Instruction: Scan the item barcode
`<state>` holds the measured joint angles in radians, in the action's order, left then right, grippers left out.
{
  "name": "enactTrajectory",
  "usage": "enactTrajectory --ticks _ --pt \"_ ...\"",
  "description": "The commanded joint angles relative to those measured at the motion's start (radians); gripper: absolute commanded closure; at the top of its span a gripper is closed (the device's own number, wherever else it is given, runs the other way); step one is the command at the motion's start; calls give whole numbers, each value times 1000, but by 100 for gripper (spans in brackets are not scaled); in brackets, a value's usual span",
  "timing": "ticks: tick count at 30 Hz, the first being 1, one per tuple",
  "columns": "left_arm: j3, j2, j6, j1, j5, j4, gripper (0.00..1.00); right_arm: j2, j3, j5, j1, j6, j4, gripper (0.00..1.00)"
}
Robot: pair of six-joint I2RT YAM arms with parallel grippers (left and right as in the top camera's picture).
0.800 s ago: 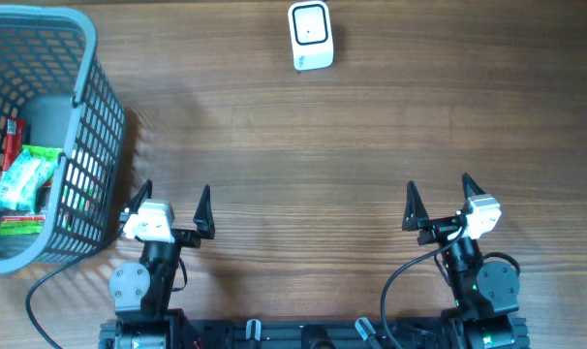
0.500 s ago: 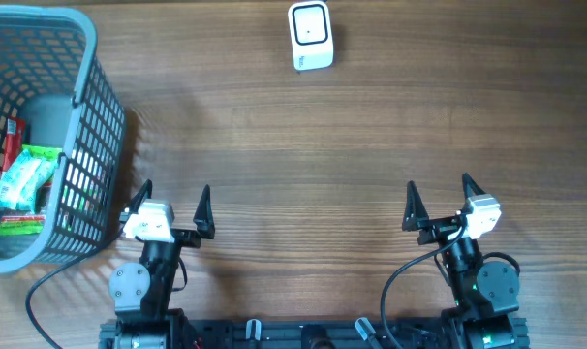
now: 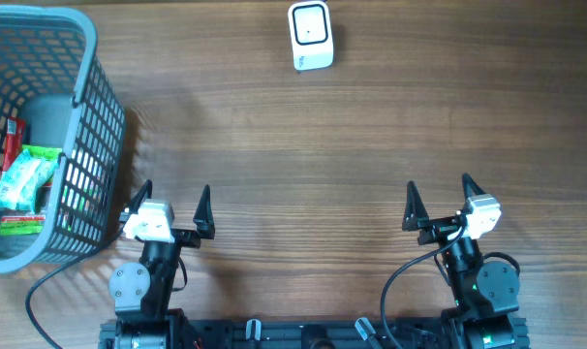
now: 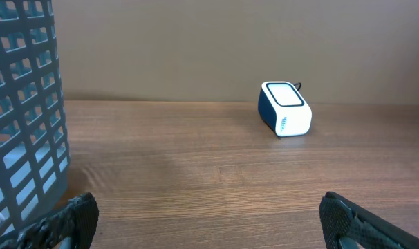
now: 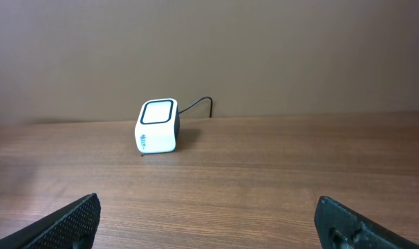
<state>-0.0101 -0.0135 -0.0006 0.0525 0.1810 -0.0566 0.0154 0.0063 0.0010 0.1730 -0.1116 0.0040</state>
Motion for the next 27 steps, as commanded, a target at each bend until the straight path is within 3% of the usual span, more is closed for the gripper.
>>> enactTrajectory --ticks 1,23,27 --pt "4 9 19 -3 8 -4 0 -2 -1 16 -5 4 4 0" --pt "5 9 19 -3 -33 -7 0 -2 -1 16 -5 4 4 0" --pt "-1 7 -20 -3 26 -10 0 -2 -1 16 -5 4 4 0"
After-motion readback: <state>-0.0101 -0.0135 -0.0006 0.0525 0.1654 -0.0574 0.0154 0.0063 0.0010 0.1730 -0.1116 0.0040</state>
